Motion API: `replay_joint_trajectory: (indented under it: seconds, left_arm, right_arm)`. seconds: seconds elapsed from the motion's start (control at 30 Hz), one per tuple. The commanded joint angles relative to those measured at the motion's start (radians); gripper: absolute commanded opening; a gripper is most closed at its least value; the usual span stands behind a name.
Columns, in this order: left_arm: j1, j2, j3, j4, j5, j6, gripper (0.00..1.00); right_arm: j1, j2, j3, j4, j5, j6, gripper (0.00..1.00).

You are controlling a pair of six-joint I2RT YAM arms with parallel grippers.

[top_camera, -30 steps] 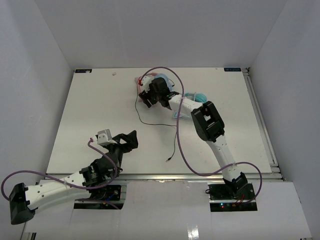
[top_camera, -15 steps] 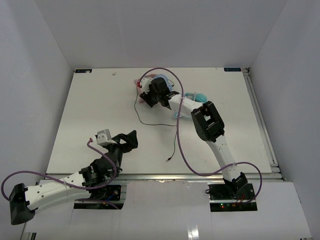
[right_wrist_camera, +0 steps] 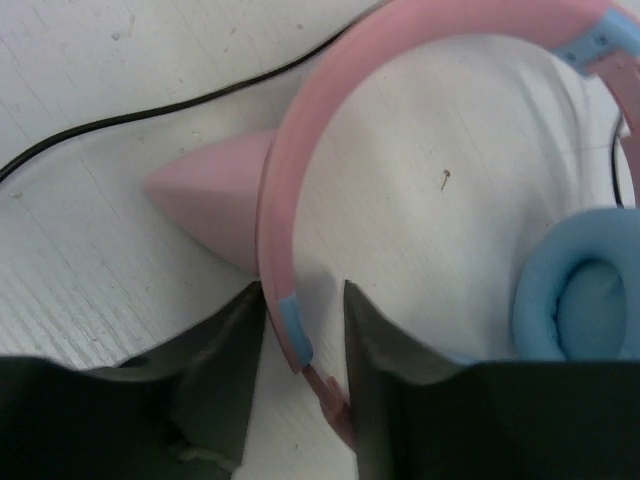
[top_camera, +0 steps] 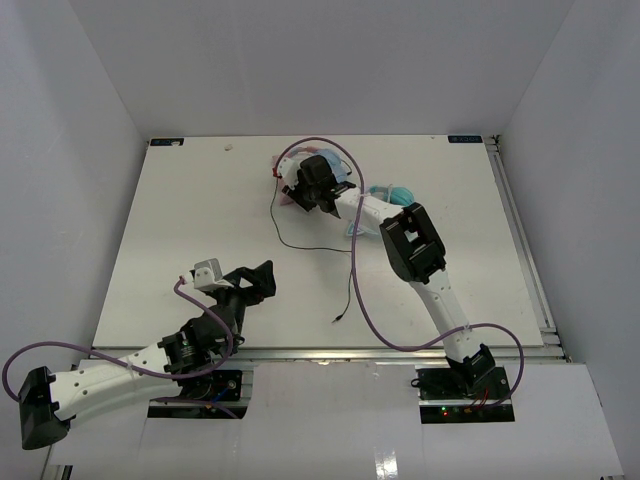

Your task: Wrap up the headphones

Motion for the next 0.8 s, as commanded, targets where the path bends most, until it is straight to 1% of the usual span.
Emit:
replay_joint_trajectory:
  seconds: [0.0,0.07,0.1,0.17,0.27,0.33,0.4,0.43,0.5,0.63,0.77]
  left_arm:
    - [0.0,-0.005,0.007,-0.008,0.0,-0.009,0.97]
    - [0.0,-0.008,0.007,-0.009,-0.002,-0.009,0.97]
    - [0.0,-0.009,0.006,-0.009,-0.002,-0.009,0.97]
    - [0.0,-0.012,0.004,-0.007,0.001,-0.009,0.97]
    - [0.0,-0.021,0.001,-0.008,-0.002,-0.009,0.97]
    - [0.0,-0.03,-0.002,-0.01,-0.006,-0.009,0.97]
    - [0.0,-0.037,-0.004,-0.011,-0.013,-0.009,0.97]
    - [0.0,-0.044,-0.003,-0.017,-0.014,-0.009,0.97]
    - [0.0,-0.054,-0.002,-0.027,-0.022,-0.011,0.97]
    - [0.0,-0.09,-0.01,-0.037,-0.022,-0.018,0.97]
    - [0.0,-0.115,-0.024,-0.025,-0.011,-0.016,0.97]
  right_arm:
    - [-0.003,-0.012,-0.022,-0.06,-0.04,-0.009,0.22]
    - [-0.003,-0.046,-0.041,-0.058,-0.074,0.0,0.1]
    - [-0.003,-0.07,-0.054,-0.059,-0.087,0.012,0.08]
    - [-0.002,-0.109,-0.087,-0.06,-0.127,0.029,0.08]
    - [-0.002,-0.209,-0.134,-0.063,-0.181,0.069,0.08]
    - [-0.007,-0.273,-0.113,-0.105,-0.209,0.106,0.08]
    - [-0.014,-0.314,-0.044,-0.191,-0.288,0.126,0.08]
    - [-0.017,-0.321,-0.011,-0.264,-0.339,0.143,0.08]
    - [-0.019,-0.349,0.057,-0.328,-0.408,0.156,0.08]
    - [-0.031,-0.416,0.047,-0.379,-0.555,0.207,0.08]
    - [-0.076,-0.453,0.005,-0.379,-0.822,0.306,0.08]
